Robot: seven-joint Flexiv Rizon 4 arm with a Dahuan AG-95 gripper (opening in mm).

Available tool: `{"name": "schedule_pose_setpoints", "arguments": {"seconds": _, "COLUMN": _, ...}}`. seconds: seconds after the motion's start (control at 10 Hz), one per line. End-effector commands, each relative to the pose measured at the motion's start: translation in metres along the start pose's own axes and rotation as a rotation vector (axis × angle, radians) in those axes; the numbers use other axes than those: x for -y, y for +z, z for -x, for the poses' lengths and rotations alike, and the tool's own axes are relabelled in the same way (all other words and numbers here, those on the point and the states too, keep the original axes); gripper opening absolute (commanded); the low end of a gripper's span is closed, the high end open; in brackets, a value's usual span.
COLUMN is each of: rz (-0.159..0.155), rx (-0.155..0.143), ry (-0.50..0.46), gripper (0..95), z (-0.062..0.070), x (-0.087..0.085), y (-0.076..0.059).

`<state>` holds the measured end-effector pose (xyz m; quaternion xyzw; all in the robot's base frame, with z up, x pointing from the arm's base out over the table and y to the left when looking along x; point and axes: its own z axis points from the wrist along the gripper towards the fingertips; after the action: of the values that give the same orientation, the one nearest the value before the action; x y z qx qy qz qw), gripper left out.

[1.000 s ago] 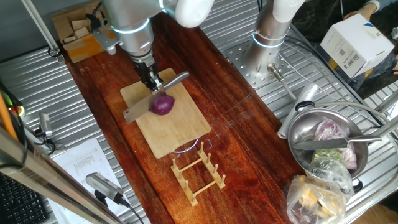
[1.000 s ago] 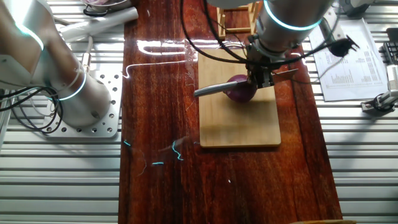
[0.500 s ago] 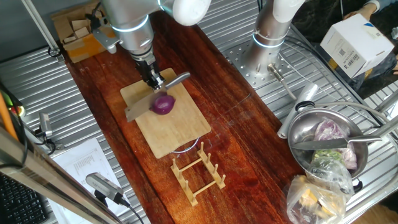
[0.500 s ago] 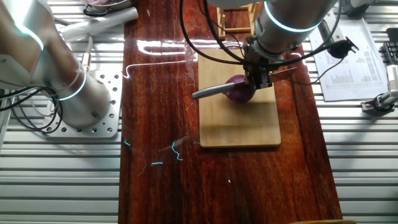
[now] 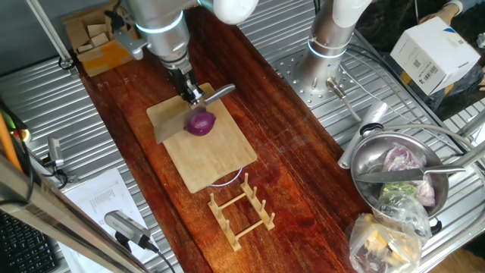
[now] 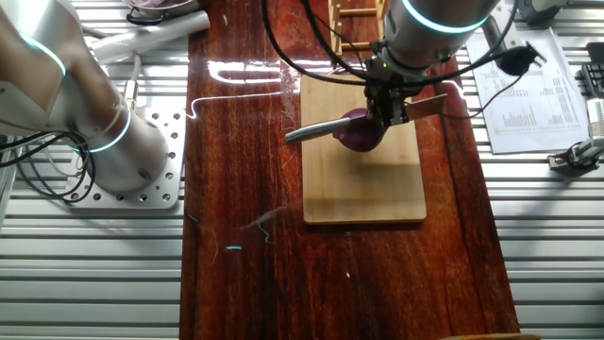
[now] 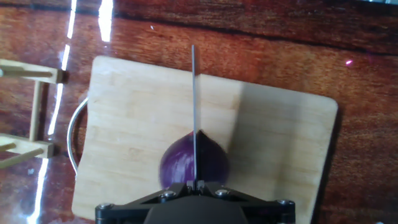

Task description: Chop the onions

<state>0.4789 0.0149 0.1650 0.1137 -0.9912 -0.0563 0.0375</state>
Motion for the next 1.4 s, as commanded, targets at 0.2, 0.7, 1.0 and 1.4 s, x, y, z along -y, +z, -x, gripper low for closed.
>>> {"name": "schedule_pose_setpoints", "arguments": {"seconds": 0.2, "rz": 0.003, "rx": 0.006, "ry": -0.01, "gripper": 0.0, "z": 0.005, "x": 0.001, "y": 0.001}}
{"name": "schedule_pose_setpoints", "arguments": {"seconds": 0.7, "rz": -0.012, "rx": 0.047, "ry": -0.026, "gripper": 0.0, "z": 0.022, "x": 0.014, "y": 0.071}}
{"name": "schedule_pose_setpoints", "arguments": {"seconds": 1.0, "rz": -0.016, "rx": 0.03, "ry": -0.027, "gripper": 0.0, "z": 0.018, "x": 0.015, "y": 0.059}}
{"name": "schedule_pose_setpoints", "arguments": {"seconds": 1.4, "rz": -0.006, "rx": -0.011, "ry": -0.017, "gripper": 0.0, "z": 0.011, "x": 0.009, "y": 0.022}}
